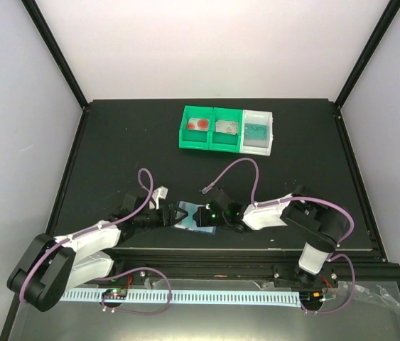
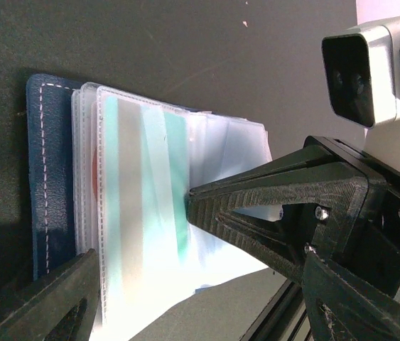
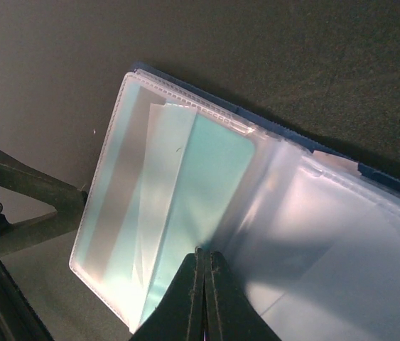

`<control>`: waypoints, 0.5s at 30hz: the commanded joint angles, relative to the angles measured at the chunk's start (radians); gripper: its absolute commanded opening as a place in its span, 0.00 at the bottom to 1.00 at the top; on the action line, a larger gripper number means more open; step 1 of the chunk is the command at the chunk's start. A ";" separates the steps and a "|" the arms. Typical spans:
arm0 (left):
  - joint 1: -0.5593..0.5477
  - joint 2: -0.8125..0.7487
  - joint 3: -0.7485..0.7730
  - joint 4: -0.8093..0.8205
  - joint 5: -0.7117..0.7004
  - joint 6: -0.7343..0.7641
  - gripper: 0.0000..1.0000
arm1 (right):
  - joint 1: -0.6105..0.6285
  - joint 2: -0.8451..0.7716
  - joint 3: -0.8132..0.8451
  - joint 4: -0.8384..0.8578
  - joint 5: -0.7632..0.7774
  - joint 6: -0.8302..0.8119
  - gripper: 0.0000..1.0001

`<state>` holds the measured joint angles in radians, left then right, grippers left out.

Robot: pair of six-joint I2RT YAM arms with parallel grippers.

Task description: Take the credit cards out of the card holder

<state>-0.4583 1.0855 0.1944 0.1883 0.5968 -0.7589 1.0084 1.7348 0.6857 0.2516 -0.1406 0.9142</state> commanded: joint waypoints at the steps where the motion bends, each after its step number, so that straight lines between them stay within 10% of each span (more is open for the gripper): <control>1: 0.004 0.011 0.031 0.050 0.038 0.016 0.79 | 0.001 0.035 -0.034 -0.070 0.043 -0.024 0.01; 15: 0.003 -0.020 0.010 0.103 0.097 -0.045 0.79 | 0.001 0.022 -0.048 -0.024 0.031 -0.038 0.02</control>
<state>-0.4583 1.0924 0.1944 0.2321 0.6479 -0.7723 1.0084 1.7348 0.6777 0.2676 -0.1410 0.8997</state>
